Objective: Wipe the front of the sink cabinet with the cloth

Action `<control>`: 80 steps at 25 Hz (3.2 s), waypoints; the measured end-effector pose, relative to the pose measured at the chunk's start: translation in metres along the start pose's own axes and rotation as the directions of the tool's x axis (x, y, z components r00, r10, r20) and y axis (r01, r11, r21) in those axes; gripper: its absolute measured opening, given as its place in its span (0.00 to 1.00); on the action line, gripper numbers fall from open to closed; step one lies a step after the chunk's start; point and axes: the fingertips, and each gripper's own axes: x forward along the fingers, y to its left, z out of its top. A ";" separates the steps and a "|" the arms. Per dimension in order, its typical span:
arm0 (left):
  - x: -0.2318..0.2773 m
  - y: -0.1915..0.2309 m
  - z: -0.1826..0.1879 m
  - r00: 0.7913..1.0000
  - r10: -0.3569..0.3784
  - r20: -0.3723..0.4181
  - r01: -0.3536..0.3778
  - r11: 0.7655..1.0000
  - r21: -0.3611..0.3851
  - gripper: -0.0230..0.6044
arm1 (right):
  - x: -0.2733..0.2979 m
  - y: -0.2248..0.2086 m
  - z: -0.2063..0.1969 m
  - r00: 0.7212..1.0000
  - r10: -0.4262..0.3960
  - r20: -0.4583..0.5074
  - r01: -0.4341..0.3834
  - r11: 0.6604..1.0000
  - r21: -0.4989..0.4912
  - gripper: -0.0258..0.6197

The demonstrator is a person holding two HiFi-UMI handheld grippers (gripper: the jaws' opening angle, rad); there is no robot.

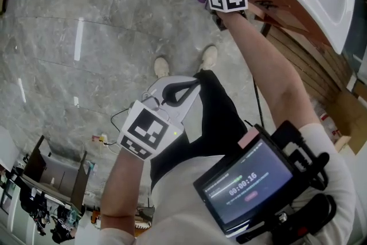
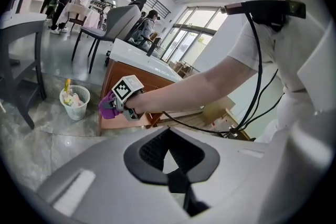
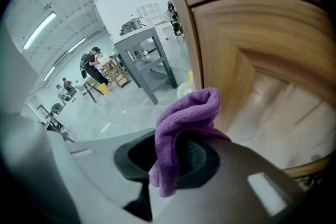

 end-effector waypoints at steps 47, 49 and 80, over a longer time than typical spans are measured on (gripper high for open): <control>0.262 -0.148 0.056 0.939 -0.237 -0.248 0.282 0.945 0.165 0.04 | -0.244 -0.395 -0.300 0.916 -0.371 -0.153 0.401 0.858 0.321 0.15; 0.269 -0.141 0.056 0.943 -0.231 -0.238 0.271 0.951 0.151 0.04 | -0.233 -0.399 -0.301 0.916 -0.367 -0.162 0.400 0.862 0.311 0.15; 0.212 -0.090 0.041 0.972 -0.169 -0.165 0.186 0.978 0.097 0.04 | -0.127 -0.309 -0.224 0.955 -0.272 -0.120 0.292 0.934 0.207 0.15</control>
